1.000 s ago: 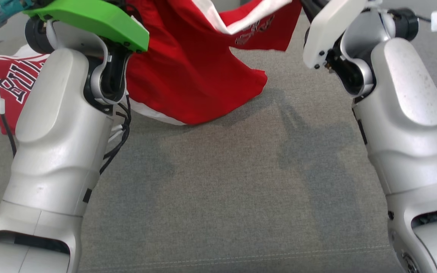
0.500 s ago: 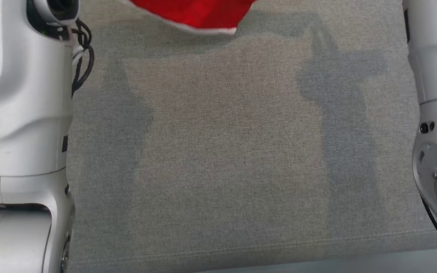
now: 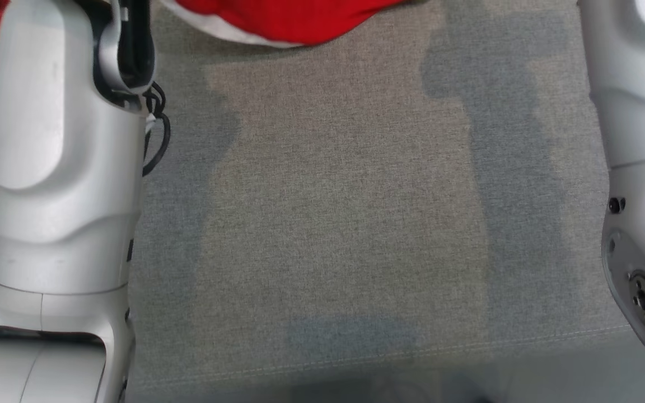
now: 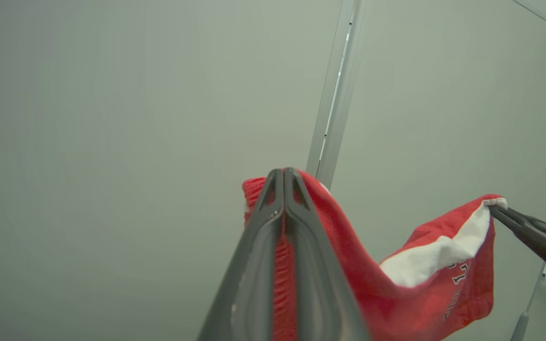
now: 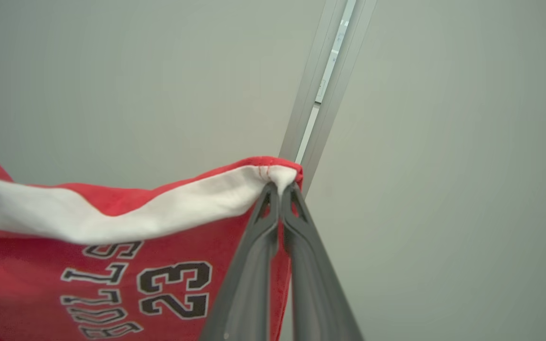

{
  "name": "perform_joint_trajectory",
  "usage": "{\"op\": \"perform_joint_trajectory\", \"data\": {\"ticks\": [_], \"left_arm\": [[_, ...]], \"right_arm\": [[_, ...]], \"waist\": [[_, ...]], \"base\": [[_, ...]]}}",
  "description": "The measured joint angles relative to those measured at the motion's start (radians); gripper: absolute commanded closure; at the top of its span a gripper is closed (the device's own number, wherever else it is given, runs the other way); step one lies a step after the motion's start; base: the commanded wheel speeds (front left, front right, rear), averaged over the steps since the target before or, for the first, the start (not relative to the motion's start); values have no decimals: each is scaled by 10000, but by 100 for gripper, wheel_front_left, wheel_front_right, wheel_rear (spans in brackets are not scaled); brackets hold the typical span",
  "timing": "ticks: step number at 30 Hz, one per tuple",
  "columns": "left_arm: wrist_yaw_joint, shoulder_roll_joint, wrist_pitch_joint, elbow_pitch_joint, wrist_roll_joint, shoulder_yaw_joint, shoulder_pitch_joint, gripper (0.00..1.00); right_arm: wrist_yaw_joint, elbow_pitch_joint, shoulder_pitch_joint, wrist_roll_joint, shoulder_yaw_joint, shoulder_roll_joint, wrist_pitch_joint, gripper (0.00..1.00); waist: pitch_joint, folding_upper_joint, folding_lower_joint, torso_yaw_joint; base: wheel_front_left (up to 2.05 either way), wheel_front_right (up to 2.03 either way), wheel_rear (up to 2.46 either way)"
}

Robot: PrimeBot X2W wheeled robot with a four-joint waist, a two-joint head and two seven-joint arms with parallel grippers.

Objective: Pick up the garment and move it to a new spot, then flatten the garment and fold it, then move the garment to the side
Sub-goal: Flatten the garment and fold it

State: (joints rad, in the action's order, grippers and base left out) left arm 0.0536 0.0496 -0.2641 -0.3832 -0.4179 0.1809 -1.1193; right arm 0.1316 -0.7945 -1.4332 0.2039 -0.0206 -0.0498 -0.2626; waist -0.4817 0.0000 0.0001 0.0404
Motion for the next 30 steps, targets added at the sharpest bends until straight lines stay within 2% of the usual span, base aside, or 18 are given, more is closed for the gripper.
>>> {"op": "perform_joint_trajectory", "data": {"ticks": [4, 7, 10, 14, 18, 22, 30], "left_arm": [[178, -17, 2, -215, -247, 337, 487, 100], [215, -4, 2, -117, -359, 353, 1002, 100], [209, -10, 0, 311, -355, 236, 1552, 100], [86, 0, 2, 786, -372, 82, 2732, 100], [-159, -12, 2, 903, -424, 146, 4079, 100], [-301, -33, 2, 855, -403, 499, 5267, 100], [-637, -46, 10, 1482, -334, 671, 6993, 100]], "right_arm": [[0, 88, 926, -247, -1034, -282, 0, 100], [0, 295, 1737, -1039, -1597, -694, 0, 100], [0, 997, 2494, -2044, -1883, -1237, 186, 100], [0, 2477, 4126, -3214, -1875, -1908, 1152, 100], [4, 4054, 6255, -3950, -1223, -2324, 2429, 100], [8, 5517, 8348, -4305, -600, -2295, 3707, 100], [15, 7986, 11034, -4197, 696, -1463, 5705, 100]], "waist": [[-300, 0, 0, -75], [-297, 0, 0, -205], [-117, 0, 0, -315], [320, 0, -1, -462], [863, 0, -1, -589], [1451, 0, -2, -712], [2533, 0, -2, -927]], "base": [[0, 0, 0], [0, 0, 0], [0, 0, 0], [0, 0, 0], [0, 0, 0], [0, 0, 0], [0, 0, 0]]}}
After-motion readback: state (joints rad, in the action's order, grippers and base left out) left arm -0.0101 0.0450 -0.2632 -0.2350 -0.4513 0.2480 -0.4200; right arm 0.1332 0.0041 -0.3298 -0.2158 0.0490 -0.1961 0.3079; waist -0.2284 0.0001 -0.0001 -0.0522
